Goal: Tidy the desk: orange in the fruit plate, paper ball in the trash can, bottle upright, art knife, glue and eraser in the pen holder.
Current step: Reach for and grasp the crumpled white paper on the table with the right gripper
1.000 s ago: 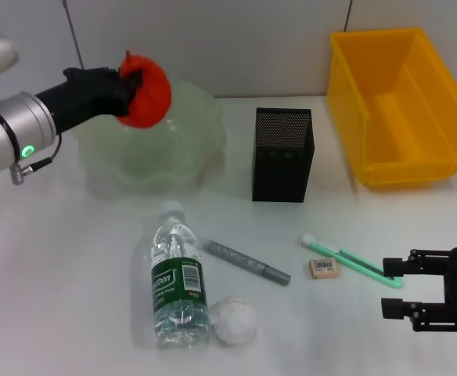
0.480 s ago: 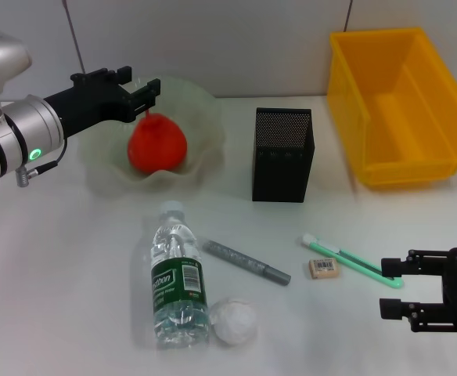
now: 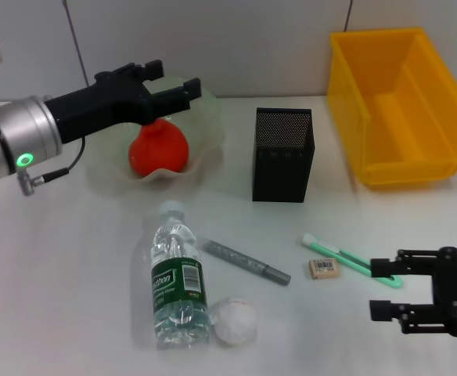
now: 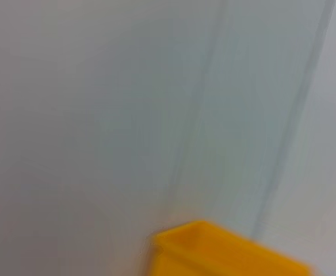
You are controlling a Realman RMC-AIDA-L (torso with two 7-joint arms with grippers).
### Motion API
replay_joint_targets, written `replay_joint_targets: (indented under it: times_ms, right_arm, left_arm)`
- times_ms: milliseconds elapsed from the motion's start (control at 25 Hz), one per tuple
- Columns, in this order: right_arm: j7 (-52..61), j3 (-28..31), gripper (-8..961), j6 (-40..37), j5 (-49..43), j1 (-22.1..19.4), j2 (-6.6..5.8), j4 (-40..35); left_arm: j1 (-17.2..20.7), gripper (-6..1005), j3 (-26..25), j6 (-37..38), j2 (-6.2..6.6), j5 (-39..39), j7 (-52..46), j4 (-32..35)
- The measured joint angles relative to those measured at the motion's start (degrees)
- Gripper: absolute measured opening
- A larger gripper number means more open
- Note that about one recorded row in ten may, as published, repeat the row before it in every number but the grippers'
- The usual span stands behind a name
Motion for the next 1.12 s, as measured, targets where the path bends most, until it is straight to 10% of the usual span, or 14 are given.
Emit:
replay_joint_targets:
  times_ms: [440, 1120]
  right_arm:
    - [2.1, -0.2, 638, -0.76, -5.48, 7.93, 0.51, 1.2]
    - [11.16, -17.71, 633, 6.33, -11.74, 21.18, 3.0, 3.92]
  left_arm:
    - [6.24, 861, -1.49, 35.56, 2.89, 3.16, -2.05, 0.78]
    - [12.16, 863, -5.64, 43.69, 4.78, 11.18, 8.08, -1.9]
